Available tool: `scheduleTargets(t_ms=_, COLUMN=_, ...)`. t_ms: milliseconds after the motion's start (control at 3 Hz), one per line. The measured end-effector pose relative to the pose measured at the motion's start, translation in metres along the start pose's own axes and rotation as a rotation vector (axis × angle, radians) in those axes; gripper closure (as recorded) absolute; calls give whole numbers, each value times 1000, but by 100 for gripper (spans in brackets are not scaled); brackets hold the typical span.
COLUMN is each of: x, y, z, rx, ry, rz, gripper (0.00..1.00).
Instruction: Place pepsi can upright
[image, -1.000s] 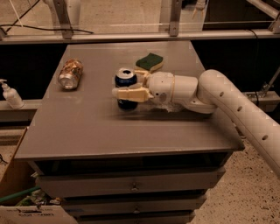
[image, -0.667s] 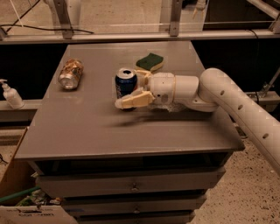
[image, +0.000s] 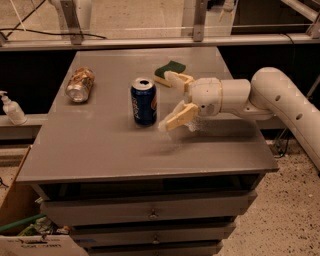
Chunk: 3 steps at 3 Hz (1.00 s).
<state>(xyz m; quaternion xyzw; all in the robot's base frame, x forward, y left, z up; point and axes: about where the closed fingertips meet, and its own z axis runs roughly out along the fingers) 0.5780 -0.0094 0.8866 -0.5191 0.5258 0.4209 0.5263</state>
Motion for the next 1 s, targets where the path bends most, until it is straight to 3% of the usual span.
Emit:
scheduleTargets(t_ms=333, x=-2, y=4, z=-42, rx=41, ry=21, rz=-14, gripper=0)
scheduleTargets(t_ms=667, x=1, y=6, z=-93, rx=134, ry=-2, rz=-14, gripper=0)
scheduleTargets(t_ms=1000, x=1, y=6, z=-93, rx=133, ry=-2, rz=-14, gripper=0)
